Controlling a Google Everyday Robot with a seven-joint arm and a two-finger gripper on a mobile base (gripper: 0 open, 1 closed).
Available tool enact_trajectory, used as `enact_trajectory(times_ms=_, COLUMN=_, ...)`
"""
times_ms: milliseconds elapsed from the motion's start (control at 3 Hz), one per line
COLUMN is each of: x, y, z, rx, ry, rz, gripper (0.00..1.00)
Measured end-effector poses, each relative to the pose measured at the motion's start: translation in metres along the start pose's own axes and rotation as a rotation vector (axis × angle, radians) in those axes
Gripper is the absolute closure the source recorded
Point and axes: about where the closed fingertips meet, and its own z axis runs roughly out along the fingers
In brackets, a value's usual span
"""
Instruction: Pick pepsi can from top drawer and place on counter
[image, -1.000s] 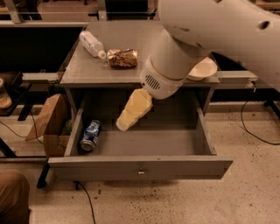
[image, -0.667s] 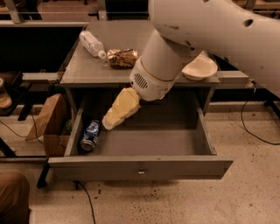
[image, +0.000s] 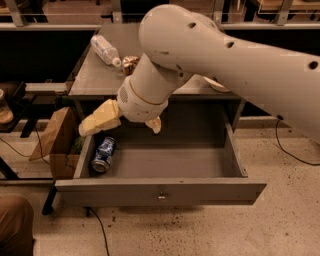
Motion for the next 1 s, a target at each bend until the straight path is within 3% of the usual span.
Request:
enact_trajectory(times_ms=333, x=0.0004, y=0.0007, z=-0.0028, rx=0.004, ry=-0.003, rz=0.039, gripper=0.00)
enact_trajectory(times_ms=667, x=-0.0005, y=-0.0001, z=-0.0016, rx=0.009, ry=-0.010, rz=0.040, gripper=0.00)
enact_trajectory(times_ms=1000, x=-0.0079, y=-0.0044, z=0.0047, rx=0.031, ry=-0.053, rz=0.066, gripper=0.00)
